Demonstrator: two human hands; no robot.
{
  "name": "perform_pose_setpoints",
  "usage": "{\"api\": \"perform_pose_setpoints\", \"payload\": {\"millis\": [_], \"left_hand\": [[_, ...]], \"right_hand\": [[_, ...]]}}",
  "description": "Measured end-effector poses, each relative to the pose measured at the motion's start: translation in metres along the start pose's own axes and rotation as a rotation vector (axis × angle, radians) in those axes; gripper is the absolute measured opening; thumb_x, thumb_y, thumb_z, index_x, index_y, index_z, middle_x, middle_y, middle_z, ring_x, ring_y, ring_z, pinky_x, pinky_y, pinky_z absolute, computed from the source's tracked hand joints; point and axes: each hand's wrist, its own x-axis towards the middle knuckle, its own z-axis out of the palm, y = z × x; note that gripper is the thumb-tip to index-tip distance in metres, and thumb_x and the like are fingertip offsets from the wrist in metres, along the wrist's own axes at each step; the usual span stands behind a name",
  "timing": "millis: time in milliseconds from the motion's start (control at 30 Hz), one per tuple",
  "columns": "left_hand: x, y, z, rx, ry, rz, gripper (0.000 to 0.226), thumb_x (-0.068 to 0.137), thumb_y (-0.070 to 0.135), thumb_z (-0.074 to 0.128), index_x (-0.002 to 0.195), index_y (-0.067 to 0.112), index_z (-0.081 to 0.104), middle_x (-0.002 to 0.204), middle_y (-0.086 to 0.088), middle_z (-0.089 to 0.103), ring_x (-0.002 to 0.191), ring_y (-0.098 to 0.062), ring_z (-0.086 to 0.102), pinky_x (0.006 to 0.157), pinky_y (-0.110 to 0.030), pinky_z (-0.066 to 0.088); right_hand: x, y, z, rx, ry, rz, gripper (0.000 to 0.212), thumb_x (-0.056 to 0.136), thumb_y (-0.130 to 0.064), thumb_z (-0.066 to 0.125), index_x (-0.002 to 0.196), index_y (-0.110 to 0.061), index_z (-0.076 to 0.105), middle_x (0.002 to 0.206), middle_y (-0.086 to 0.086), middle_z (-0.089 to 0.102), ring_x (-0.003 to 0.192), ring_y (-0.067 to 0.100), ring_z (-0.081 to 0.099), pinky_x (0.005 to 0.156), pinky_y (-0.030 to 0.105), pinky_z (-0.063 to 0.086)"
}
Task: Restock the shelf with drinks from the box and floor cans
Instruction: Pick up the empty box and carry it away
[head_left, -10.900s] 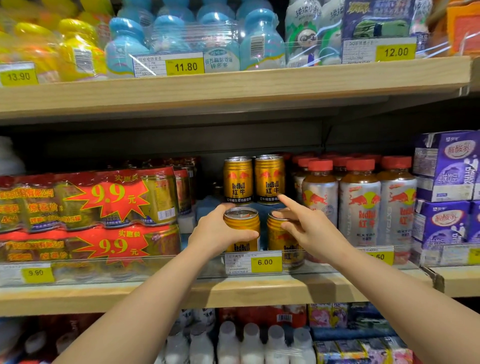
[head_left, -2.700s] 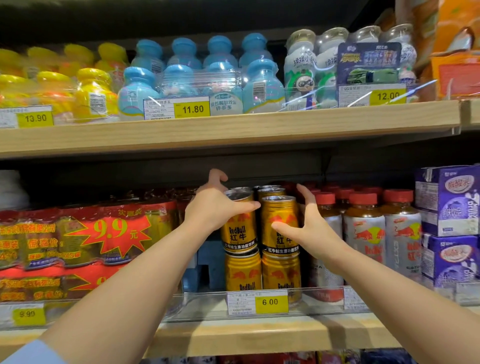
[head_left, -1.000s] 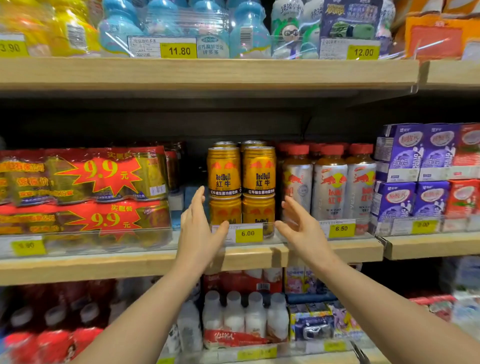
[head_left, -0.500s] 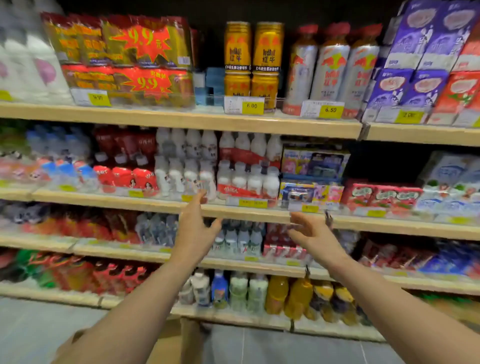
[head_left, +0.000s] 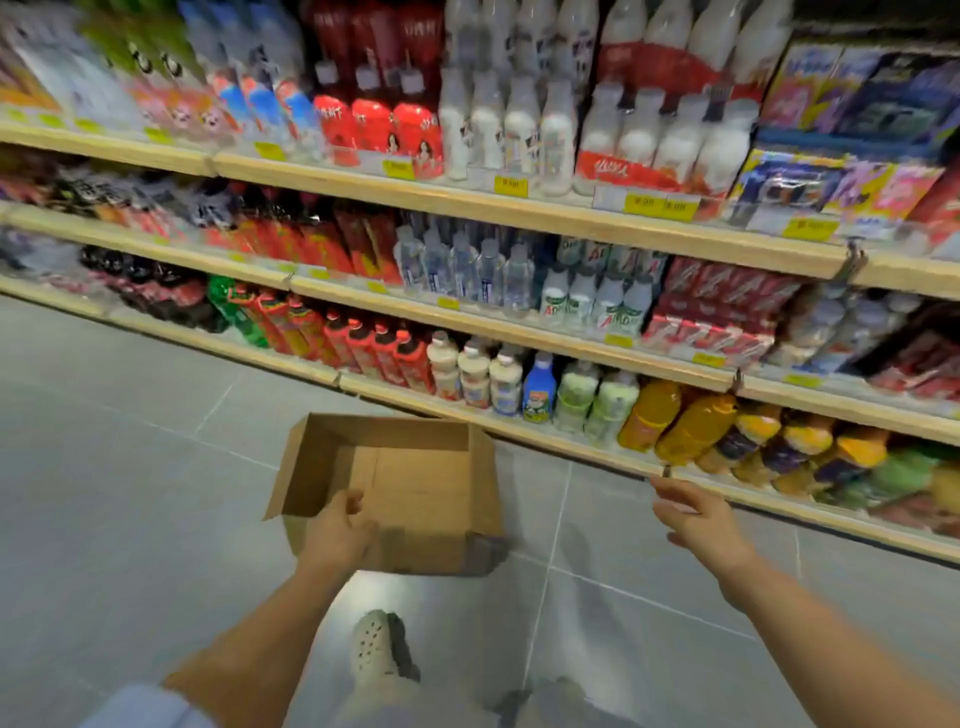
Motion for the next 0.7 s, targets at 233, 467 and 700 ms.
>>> {"api": "perform_pose_setpoints", "payload": {"millis": [233, 467, 700], "left_hand": [[0.074, -0.076, -0.061, 0.105, -0.056, -0.086, 0.036, 0.090, 0.011, 0.051, 0.126, 0.007, 0.048, 0.133, -0.013, 0.052, 0.118, -0.033, 0.050, 0.098, -0.041, 0.043], [0.198, -0.143, -0.125, 0.276, -0.225, -0.100, 0.037, 0.088, 0.009, 0.053, 0.125, 0.006, 0.051, 0.134, -0.015, 0.051, 0.124, -0.032, 0.047, 0.105, -0.038, 0.036], [0.293, -0.185, -0.098, 0.365, -0.358, -0.119, 0.038, 0.089, 0.013, 0.053, 0.126, 0.010, 0.050, 0.137, -0.012, 0.049, 0.124, -0.031, 0.046, 0.105, -0.038, 0.036]], "right_hand": [[0.028, -0.002, 0.105, -0.101, -0.046, 0.158, 0.033, 0.091, -0.005, 0.047, 0.124, -0.002, 0.051, 0.132, 0.021, 0.049, 0.102, 0.023, 0.045, 0.098, 0.045, 0.039], [0.060, -0.017, 0.252, -0.258, -0.116, 0.282, 0.032, 0.089, -0.004, 0.051, 0.121, 0.000, 0.053, 0.131, 0.021, 0.051, 0.114, 0.033, 0.050, 0.102, 0.040, 0.037], [0.116, -0.011, 0.345, -0.567, -0.331, 0.172, 0.036, 0.091, -0.012, 0.050, 0.126, -0.011, 0.050, 0.135, 0.009, 0.051, 0.118, 0.027, 0.052, 0.099, 0.027, 0.036]]}}
